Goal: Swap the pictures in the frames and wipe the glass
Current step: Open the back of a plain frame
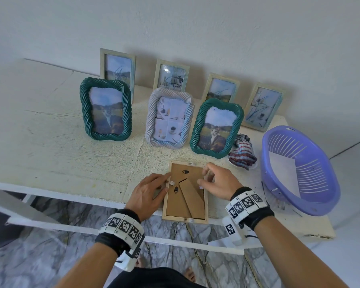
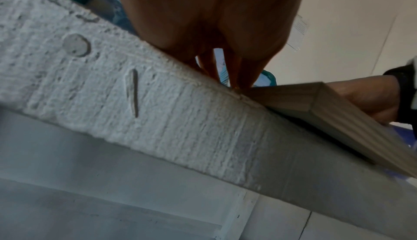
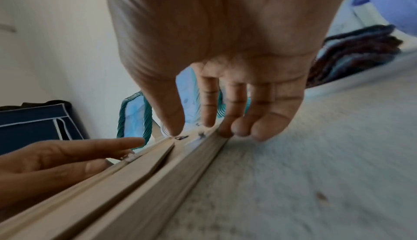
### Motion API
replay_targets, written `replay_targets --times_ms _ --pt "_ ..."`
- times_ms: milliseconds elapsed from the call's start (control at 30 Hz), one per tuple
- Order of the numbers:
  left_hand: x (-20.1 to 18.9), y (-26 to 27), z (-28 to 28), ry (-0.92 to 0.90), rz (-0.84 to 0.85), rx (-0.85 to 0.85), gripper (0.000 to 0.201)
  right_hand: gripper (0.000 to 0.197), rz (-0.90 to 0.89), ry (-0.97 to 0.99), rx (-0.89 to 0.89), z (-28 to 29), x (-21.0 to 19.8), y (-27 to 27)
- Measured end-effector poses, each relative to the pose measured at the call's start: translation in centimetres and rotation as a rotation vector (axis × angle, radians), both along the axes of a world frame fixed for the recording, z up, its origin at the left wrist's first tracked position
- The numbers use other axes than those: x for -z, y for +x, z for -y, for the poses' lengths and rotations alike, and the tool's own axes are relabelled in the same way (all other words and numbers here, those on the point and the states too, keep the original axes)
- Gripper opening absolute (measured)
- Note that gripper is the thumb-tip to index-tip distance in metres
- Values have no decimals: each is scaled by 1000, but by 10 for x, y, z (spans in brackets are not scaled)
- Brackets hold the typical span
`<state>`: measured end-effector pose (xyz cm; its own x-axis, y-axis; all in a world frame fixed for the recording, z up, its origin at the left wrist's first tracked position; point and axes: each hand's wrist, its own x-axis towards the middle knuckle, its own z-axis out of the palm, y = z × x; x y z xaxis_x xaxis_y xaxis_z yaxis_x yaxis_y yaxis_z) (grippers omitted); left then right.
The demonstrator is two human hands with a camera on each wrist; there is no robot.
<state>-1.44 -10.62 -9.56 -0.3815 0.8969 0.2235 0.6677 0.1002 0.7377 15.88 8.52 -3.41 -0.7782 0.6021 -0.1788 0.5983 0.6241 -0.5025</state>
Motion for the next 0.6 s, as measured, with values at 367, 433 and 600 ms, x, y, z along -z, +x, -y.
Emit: replay_targets --times_ms 367,433,600 --pt "4 -1 -2 0 20 -21 51 49 86 123 -2 7 8 -26" --pt "4 -1 -2 -3 23 -24 48 51 89 118 -5 8 8 -23" --pt "4 -1 -2 -14 25 -25 52 50 108 97 -22 15 9 -18"
